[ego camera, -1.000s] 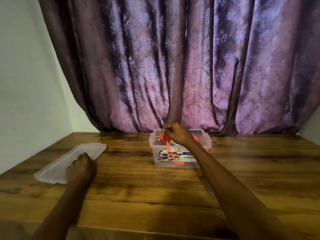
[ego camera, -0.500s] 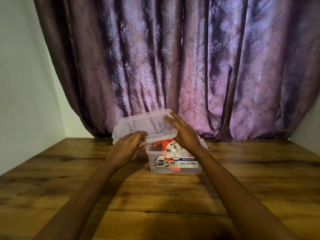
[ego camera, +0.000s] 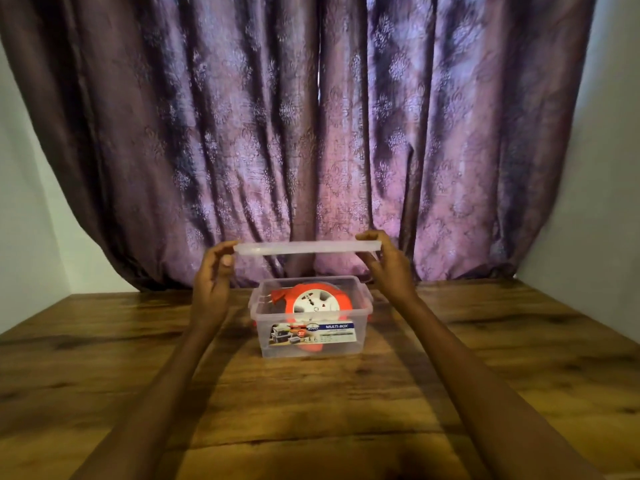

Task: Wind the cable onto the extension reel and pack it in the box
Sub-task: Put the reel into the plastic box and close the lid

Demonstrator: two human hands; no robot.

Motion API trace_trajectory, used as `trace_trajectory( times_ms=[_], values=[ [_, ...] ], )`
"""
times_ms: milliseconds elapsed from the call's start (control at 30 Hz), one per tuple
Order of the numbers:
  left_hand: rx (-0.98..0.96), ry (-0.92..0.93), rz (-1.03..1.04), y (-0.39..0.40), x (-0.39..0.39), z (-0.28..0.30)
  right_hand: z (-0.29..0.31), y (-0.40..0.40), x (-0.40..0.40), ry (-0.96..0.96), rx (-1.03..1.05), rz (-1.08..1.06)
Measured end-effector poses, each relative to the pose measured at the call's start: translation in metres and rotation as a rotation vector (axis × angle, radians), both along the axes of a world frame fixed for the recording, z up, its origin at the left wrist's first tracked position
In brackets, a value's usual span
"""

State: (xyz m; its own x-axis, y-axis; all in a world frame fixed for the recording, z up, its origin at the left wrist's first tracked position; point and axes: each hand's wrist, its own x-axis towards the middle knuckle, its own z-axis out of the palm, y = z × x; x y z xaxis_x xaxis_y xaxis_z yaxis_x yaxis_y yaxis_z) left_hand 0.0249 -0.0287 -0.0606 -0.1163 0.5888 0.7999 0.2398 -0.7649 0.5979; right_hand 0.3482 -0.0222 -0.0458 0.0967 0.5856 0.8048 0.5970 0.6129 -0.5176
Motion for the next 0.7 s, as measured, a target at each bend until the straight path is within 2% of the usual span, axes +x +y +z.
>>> trace_trajectory(
  times_ms=[67, 200, 333, 433, 533, 600, 700],
  values=[
    [-0.034, -0.074, -0.028, 0.0, 0.014, 0.003, 0.003, -0.003, -0.003, 0.166, -0.017, -0.027],
    [-0.102, -0.038, 0.036, 0.012, 0.032, 0.008, 0.008, 0.0, -0.01, 0.378, -0.009, -0.017],
    [-0.319, -0.198, 0.003, 0.017, 0.038, 0.011, 0.008, 0.011, -0.005, 0.297, -0.236, -0.123],
    [-0.487, -0.318, -0.051, 0.021, 0.031, -0.002, -0.004, 0.013, 0.0, 0.202, -0.383, -0.088],
    [-0.637, -0.391, -0.13, 0.024, 0.021, -0.018, -0.013, 0.015, 0.003, 0.219, -0.537, -0.048],
    [-0.681, -0.381, -0.142, 0.025, 0.02, -0.027, -0.019, 0.016, 0.001, 0.324, -0.6, 0.018],
    [-0.731, -0.372, -0.118, 0.026, 0.021, -0.037, -0.029, 0.007, -0.005, 0.598, -0.707, 0.177]
  ],
)
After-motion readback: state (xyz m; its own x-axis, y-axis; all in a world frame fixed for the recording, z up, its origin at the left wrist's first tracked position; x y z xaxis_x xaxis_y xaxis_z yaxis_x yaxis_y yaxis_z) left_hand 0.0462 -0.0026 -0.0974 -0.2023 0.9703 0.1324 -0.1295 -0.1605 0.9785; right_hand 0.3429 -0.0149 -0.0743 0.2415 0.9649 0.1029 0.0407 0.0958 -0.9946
